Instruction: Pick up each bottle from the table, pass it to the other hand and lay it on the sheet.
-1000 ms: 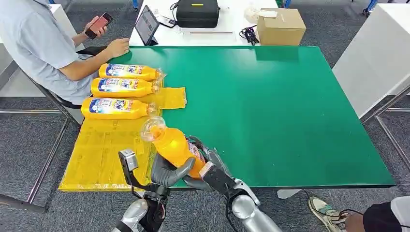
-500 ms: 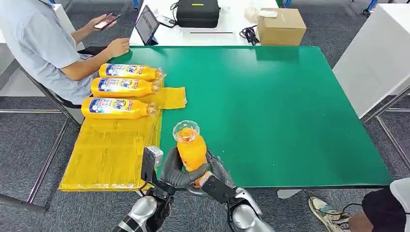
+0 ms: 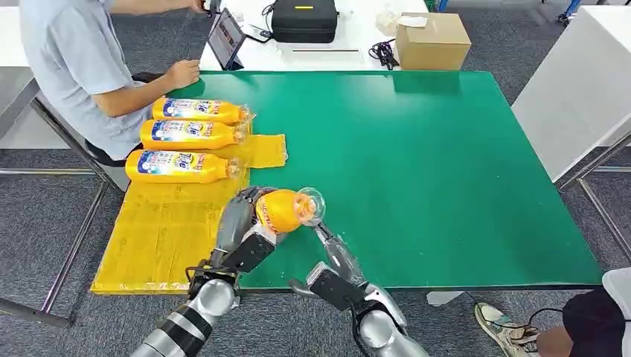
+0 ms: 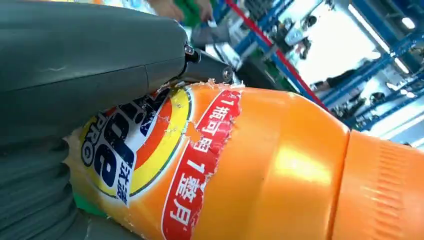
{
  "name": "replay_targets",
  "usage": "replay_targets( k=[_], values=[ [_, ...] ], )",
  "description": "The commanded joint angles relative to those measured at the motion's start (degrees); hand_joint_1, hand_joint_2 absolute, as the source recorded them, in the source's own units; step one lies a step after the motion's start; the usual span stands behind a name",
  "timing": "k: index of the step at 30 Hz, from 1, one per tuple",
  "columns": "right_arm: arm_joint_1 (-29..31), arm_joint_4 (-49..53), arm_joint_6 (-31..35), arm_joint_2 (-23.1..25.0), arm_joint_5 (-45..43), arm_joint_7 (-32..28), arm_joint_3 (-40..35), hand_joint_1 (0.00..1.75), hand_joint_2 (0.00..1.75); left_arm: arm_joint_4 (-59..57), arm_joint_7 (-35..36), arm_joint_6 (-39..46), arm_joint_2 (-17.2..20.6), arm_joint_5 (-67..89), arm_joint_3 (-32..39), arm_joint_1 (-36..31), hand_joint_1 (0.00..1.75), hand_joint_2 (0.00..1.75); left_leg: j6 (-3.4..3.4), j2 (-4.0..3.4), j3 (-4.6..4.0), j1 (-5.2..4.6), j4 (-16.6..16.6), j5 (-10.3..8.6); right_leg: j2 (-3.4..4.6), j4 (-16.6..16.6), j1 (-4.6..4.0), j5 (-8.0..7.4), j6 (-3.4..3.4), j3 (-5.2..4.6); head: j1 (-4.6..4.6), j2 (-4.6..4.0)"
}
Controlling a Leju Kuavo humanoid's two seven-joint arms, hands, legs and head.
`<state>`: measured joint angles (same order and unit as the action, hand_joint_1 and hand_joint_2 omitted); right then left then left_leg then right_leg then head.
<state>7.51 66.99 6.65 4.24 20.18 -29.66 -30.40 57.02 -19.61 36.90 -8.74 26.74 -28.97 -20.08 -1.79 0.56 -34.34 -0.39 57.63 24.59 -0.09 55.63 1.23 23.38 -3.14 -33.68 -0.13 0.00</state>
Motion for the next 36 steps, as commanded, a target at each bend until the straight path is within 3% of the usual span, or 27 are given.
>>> replay_targets(
  k=[1, 4, 21, 24, 27, 32, 35, 36],
  values=[
    [0.8, 0.3, 1.2, 0.4, 0.3, -0.6, 4.3, 0.0, 1.75, -2.4, -0.8, 1.5, -0.5, 5.6, 7.3, -3.0, 1.75, 1.75, 0.09, -0.07, 0.09, 0.06, 0.0, 0.08, 0.03, 0.0, -0.07, 0.05, 0.12, 0.09, 0.0, 0.0],
    [0.7, 0.3, 1.0, 0.5, 0.3, -0.6, 5.1, 0.0, 1.75, -3.7, 2.2, 3.1, -1.0, 15.8, 8.2, -3.0, 1.75, 1.75, 0.07, 0.02, 0.06, 0.03, 0.0, 0.04, -0.04, 0.0, -0.03, 0.04, 0.09, 0.08, 0.0, 0.0],
    [0.9, 0.2, 0.8, 0.7, 0.3, -0.6, 5.2, 0.0, 1.75, -4.7, 1.2, 3.1, -1.0, 15.8, 9.0, -3.3, 1.75, 1.75, 0.08, -0.04, 0.09, 0.05, 0.0, 0.08, 0.01, 0.0, -0.06, 0.05, 0.1, 0.09, 0.0, 0.0],
    [1.4, -0.1, 0.3, 0.9, 0.5, -0.7, 5.5, 0.0, 1.75, -8.8, 10.8, 3.1, 0.6, 33.5, 10.9, -5.4, 1.75, 1.75, 0.1, -0.03, 0.09, 0.06, 0.0, 0.08, 0.0, 0.0, -0.06, 0.05, 0.12, 0.1, 0.0, 0.0],
    [1.6, 0.1, -0.5, 1.3, 0.6, -0.8, 5.8, 0.0, 1.75, -18.6, 17.5, 3.0, 3.1, 40.0, 10.6, -10.2, 1.75, 1.75, 0.11, -0.09, 0.12, 0.06, 0.0, 0.04, 0.06, 0.0, -0.06, 0.0, 0.14, 0.1, 0.02, 0.0],
    [1.3, -0.3, -1.4, 1.4, 0.7, -0.8, 5.8, 0.0, 1.75, -22.0, 23.9, 3.1, 5.8, 50.2, 15.5, -11.3, 1.75, 1.75, 0.11, -0.2, 0.12, 0.06, 0.0, 0.04, 0.17, 0.0, -0.07, -0.02, 0.13, 0.06, 0.0, 0.0],
    [1.3, -0.3, -1.4, 1.3, 0.7, -0.8, 5.8, 0.0, 1.75, -22.0, 24.0, 3.1, 5.9, 50.7, 15.8, -11.1, 1.75, 1.75, 0.13, -0.13, 0.1, 0.09, 0.0, 0.02, 0.09, 0.0, -0.09, 0.0, 0.11, 0.05, 0.0, 0.0],
    [1.3, -0.6, -1.7, 1.1, 0.2, -1.0, 6.0, 0.0, 1.75, -27.5, 26.5, 2.0, 5.6, 54.7, 15.0, -12.7, 1.75, 1.75, 0.17, -0.15, 0.21, 0.14, 0.0, 0.09, 0.11, 0.0, -0.14, 0.06, 0.17, 0.17, 0.0, 0.0]
  ],
)
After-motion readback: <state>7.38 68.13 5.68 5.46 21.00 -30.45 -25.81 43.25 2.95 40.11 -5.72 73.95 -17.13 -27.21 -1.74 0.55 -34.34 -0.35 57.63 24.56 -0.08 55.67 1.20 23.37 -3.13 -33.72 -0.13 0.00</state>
